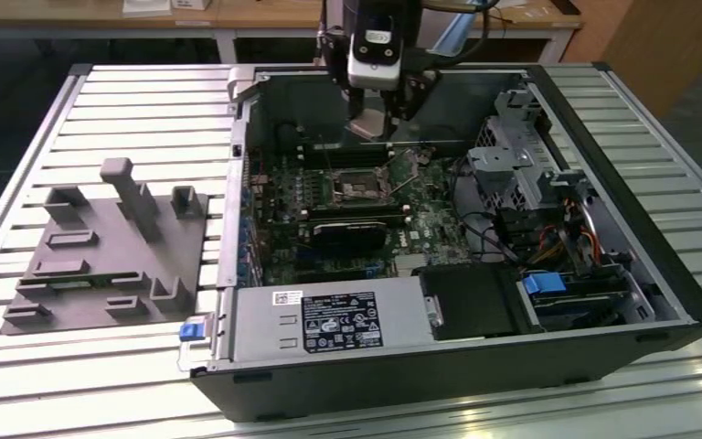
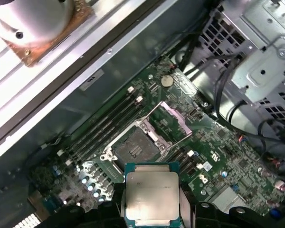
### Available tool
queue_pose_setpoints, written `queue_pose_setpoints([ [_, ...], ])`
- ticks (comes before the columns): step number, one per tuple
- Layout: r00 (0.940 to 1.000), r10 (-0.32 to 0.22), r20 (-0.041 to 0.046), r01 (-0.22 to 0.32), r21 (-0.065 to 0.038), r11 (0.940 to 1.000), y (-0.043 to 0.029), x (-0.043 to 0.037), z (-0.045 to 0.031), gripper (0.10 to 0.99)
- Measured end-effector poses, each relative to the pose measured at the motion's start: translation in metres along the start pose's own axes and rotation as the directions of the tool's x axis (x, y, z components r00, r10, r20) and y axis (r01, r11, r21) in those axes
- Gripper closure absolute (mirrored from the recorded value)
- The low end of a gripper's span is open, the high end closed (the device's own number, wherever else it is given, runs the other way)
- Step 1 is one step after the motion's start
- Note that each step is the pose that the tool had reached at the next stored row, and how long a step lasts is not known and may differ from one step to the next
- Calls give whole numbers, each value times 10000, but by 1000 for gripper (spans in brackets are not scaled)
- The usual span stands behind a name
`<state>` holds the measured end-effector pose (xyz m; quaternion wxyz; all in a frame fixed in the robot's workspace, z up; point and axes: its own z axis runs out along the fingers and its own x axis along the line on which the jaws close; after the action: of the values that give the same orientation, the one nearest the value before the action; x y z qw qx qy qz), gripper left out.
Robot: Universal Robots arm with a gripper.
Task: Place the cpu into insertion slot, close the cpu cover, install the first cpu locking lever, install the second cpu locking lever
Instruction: 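Place the cpu into insertion slot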
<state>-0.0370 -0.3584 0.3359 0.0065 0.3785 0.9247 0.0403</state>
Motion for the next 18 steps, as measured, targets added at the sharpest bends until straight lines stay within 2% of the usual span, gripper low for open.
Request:
queue_pose_setpoints([
  [5,9960,892,72,-892,-18,9960,-1,0,6,549],
  [9,9869,1611,129,-1611,-37,9869,-1,0,11,549],
  [13,9728,2310,184,-2310,-61,9729,-1,0,16,549],
  [18,9479,3176,252,-3174,-94,9482,-2,0,25,549],
])
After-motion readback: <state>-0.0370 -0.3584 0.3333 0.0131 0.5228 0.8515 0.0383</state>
